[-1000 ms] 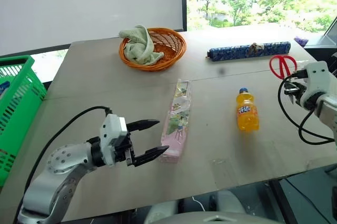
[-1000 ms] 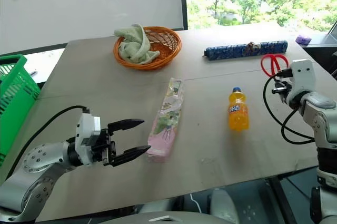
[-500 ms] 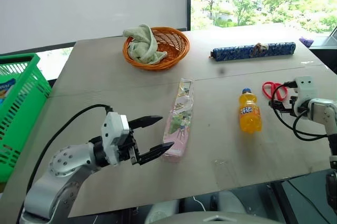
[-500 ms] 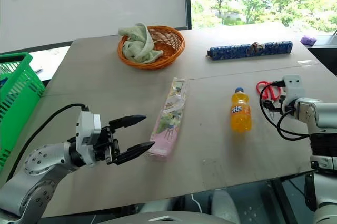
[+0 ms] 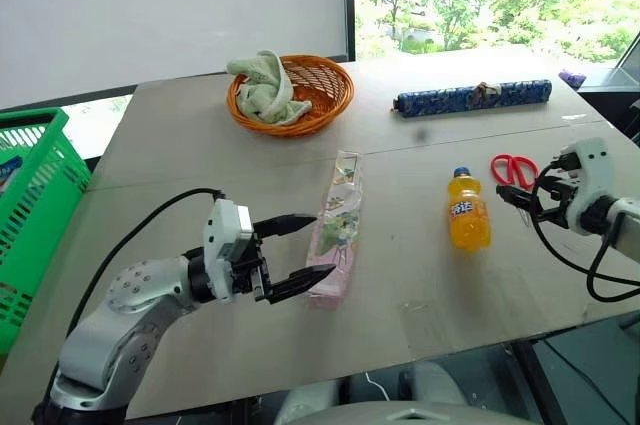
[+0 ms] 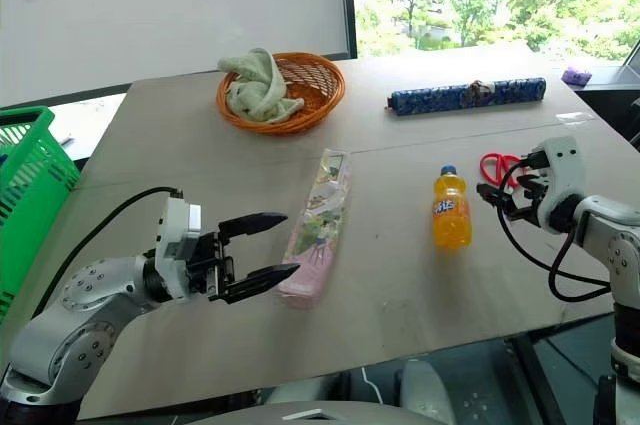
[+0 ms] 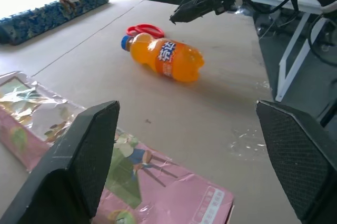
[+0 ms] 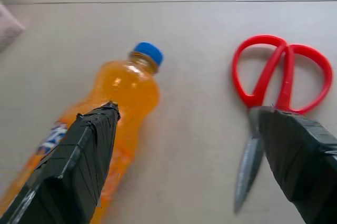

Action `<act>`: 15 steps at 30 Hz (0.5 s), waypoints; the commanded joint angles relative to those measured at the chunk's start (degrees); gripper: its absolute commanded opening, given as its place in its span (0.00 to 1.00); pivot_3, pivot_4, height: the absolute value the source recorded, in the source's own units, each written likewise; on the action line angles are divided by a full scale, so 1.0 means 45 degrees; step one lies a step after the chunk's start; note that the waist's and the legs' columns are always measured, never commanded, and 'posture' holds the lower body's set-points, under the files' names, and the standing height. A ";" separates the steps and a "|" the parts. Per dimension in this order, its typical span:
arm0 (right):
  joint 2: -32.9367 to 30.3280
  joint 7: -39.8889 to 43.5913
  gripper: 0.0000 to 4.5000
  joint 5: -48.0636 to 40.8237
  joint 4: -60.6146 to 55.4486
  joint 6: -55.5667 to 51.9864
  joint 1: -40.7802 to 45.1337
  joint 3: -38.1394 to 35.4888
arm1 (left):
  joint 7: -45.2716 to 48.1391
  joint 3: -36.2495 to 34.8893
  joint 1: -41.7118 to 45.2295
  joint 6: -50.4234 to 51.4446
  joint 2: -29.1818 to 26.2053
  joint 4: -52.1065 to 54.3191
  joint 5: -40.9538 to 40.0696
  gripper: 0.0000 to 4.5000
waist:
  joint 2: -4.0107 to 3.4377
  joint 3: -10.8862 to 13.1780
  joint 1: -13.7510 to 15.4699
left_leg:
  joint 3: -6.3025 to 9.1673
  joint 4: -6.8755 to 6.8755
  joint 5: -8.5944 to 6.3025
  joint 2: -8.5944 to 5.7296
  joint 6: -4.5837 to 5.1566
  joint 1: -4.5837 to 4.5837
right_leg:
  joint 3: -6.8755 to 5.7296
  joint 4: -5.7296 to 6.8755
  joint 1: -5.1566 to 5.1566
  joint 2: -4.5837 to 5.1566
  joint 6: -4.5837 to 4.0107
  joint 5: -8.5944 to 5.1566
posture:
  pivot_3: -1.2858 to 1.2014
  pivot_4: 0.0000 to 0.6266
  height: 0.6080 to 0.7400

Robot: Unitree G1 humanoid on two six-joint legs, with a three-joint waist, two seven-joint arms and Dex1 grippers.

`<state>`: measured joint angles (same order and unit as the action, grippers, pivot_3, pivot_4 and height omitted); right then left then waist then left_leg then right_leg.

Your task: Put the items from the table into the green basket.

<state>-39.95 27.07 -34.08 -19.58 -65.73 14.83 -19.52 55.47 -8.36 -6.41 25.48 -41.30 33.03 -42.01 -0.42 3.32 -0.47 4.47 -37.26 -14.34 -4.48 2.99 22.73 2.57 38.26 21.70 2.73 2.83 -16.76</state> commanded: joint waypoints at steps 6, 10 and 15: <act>0.1504 -0.1951 1.00 -0.0816 -0.2147 -0.2098 0.0361 -0.0421 | -0.0462 0.0393 0.1515 -0.0454 0.0494 -0.0716 0.0884 0.96 | 0.0044 -0.0071 -0.0098 | 0.0000 -0.0021 -0.0001 -0.0003 0.0002 -0.0017 | 0.0001 0.0028 -0.0001 0.0002 0.0000 0.0000 | 0.48 0.02 1.00; 0.2991 -0.3609 1.00 -0.0071 -0.2055 -0.3645 0.0937 0.0492 | -0.0588 0.0542 0.1699 -0.0360 0.0610 -0.0722 0.0971 0.96 | 0.0067 -0.0125 -0.0350 | -0.0003 -0.0021 0.0016 -0.0002 -0.0028 -0.0018 | 0.0018 0.0057 0.0008 -0.0005 -0.0001 0.0000 | 0.49 0.02 1.00; 0.3640 -0.4465 1.00 0.0993 -0.0885 -0.4140 0.1071 0.1429 | -0.1140 0.0938 0.1639 -0.0300 0.0558 -0.0634 0.1823 0.96 | 0.0070 -0.0205 -0.0379 | -0.0003 -0.0022 0.0018 -0.0015 -0.0031 -0.0021 | 0.0019 0.0060 0.0011 -0.0001 -0.0001 0.0000 | 0.50 0.00 1.00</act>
<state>-22.75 7.95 -31.19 -23.97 -83.98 18.85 -13.11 50.84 -3.83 0.72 24.64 -38.40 29.08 -34.48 -0.11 2.40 -2.17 4.46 -37.35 -14.26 -4.59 2.85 22.61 2.64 38.53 21.76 2.75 2.82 -16.76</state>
